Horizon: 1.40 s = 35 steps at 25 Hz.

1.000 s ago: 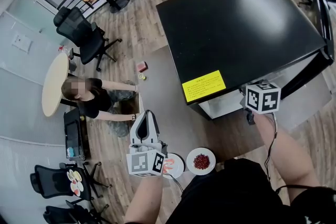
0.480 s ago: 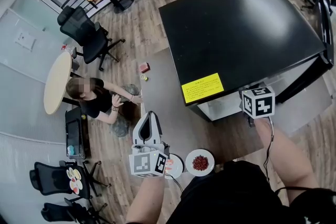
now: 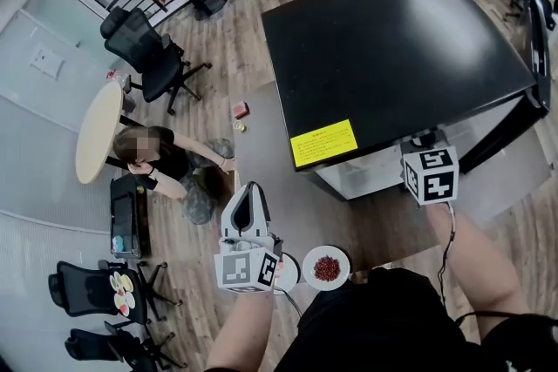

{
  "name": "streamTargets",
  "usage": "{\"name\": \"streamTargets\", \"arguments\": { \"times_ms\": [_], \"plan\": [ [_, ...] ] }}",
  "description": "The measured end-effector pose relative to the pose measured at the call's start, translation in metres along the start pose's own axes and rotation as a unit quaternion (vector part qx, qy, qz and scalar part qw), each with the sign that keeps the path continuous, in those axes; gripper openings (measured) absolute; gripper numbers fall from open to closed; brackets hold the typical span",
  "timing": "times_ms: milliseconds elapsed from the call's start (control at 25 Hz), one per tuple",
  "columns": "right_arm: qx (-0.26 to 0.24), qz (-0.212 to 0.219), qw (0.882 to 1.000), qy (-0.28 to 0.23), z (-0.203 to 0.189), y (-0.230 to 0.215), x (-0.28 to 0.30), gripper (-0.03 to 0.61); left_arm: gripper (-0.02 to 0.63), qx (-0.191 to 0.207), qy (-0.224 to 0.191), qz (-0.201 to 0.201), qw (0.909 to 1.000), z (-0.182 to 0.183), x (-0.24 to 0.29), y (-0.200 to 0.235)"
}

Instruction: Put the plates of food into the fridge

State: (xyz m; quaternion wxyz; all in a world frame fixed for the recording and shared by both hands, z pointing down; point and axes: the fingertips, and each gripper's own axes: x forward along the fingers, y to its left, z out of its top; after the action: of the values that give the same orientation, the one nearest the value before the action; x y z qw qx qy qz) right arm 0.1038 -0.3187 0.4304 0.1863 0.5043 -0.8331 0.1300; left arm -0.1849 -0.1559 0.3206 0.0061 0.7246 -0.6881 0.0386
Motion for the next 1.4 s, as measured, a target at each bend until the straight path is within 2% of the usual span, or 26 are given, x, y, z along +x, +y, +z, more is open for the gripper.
{"name": "streamTargets", "arguments": {
  "times_ms": [240,480,640,760,920,1200,1400],
  "plan": [
    [-0.021,0.001,0.999,-0.031,0.011,0.0,-0.015,0.074,0.004,0.008,-0.006,0.007,0.9999,0.011,-0.013,-0.017],
    [-0.053,-0.001,0.996,-0.076,0.019,0.014,-0.028,0.074,0.003,0.001,-0.005,0.008,1.0,0.0,-0.026,-0.018],
    [-0.061,-0.014,0.993,-0.098,0.021,0.014,-0.046,0.074,0.003,0.003,-0.001,-0.006,1.0,-0.007,-0.032,-0.019],
    [-0.057,-0.018,0.992,-0.107,0.021,0.016,-0.059,0.074,0.003,0.009,-0.003,-0.017,0.9998,-0.006,-0.034,-0.022],
    [-0.047,-0.013,0.992,-0.115,0.016,0.027,-0.073,0.074,0.003,-0.004,-0.021,-0.037,0.9991,-0.004,-0.044,-0.02],
    [-0.036,-0.007,0.991,-0.13,0.018,0.063,-0.106,0.074,0.004,-0.005,-0.029,-0.036,0.9989,0.001,-0.068,0.001],
    [-0.014,0.007,0.993,-0.12,-0.004,0.094,-0.124,0.074,0.003,-0.001,-0.041,-0.053,0.9978,0.007,-0.088,0.009]
  ]
}}
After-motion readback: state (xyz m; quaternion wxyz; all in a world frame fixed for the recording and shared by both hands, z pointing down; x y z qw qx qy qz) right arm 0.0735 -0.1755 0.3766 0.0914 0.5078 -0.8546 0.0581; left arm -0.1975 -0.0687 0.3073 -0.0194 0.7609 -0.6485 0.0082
